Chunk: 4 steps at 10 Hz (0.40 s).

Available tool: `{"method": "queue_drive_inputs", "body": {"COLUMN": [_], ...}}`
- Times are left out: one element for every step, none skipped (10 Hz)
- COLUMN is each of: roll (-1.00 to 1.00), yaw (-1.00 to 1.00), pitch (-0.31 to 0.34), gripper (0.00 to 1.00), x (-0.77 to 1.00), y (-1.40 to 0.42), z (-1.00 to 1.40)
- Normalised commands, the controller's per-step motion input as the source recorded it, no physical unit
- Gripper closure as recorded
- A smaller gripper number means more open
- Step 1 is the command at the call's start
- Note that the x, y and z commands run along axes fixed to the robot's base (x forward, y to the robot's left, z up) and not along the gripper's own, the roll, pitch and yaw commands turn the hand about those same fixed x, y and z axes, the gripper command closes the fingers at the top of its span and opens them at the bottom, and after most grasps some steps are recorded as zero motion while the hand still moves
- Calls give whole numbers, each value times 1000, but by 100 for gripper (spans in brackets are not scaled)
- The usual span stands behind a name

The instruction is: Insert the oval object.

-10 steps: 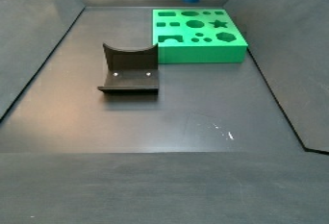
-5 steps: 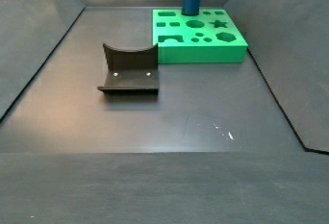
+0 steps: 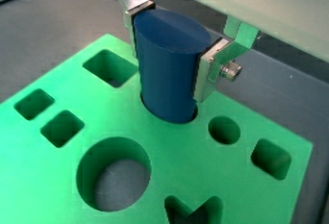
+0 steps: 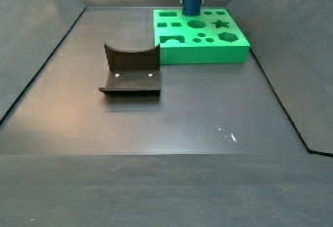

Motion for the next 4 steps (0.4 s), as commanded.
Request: {"method": "queue_drive_inputs", "body": {"roll": [0, -76, -163, 0], "yaw": [-6, 0, 0, 0], "pitch": [-111, -139, -201, 0], "gripper": [100, 100, 100, 100], "x": [-46, -46, -31, 0], "y": [71, 40, 60, 0], "z": [-369, -297, -271, 0]}}
